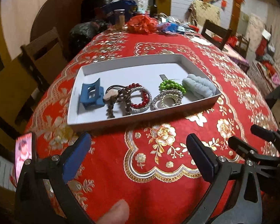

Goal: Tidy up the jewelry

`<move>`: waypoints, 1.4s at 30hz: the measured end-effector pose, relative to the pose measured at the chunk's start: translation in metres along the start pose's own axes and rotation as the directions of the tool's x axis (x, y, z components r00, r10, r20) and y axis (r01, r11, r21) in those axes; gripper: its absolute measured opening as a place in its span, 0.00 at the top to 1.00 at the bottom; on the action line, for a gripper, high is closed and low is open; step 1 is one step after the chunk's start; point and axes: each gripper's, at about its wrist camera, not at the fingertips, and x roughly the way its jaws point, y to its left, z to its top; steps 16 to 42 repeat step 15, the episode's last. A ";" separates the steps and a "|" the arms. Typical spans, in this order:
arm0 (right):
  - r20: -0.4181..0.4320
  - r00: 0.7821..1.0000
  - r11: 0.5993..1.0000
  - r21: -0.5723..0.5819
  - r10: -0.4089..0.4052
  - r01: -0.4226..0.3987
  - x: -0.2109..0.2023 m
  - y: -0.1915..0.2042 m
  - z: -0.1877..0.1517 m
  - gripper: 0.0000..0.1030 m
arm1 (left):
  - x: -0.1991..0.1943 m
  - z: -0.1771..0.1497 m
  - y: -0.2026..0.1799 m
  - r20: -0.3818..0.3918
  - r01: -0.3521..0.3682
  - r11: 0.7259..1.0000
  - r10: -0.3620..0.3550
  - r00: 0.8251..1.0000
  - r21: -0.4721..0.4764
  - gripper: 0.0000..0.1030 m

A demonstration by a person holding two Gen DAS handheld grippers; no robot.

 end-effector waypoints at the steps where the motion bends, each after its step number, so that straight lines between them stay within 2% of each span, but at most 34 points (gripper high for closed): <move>1: 0.006 1.000 1.000 -0.004 0.001 -0.001 -0.001 0.002 0.000 0.26 | 0.000 -0.001 0.001 -0.013 -0.007 1.000 0.007 1.000 -0.009 0.01; 3: 0.021 1.000 1.000 -0.019 -0.002 0.002 -0.003 0.007 0.001 0.26 | 0.001 -0.003 0.000 -0.028 -0.012 1.000 0.011 1.000 -0.012 0.01; 6: 0.044 0.999 0.999 -0.035 0.010 -0.008 -0.007 0.011 0.003 0.26 | 0.001 -0.006 -0.003 -0.037 -0.059 0.998 0.059 0.998 0.014 0.01; 9: 0.104 0.995 0.998 -0.065 0.007 -0.001 -0.018 0.017 0.006 0.26 | 0.000 -0.006 -0.002 -0.038 -0.020 1.000 0.020 0.999 0.001 0.01; 13: 0.189 0.982 0.996 -0.088 -0.012 0.029 -0.032 0.021 0.010 0.26 | -0.007 -0.005 0.000 -0.012 -0.032 0.999 0.032 0.999 0.000 0.01; 42: 0.190 0.982 0.996 -0.087 -0.017 0.034 -0.032 0.021 0.010 0.26 | -0.008 -0.005 0.000 -0.006 -0.027 1.000 0.027 1.000 0.003 0.01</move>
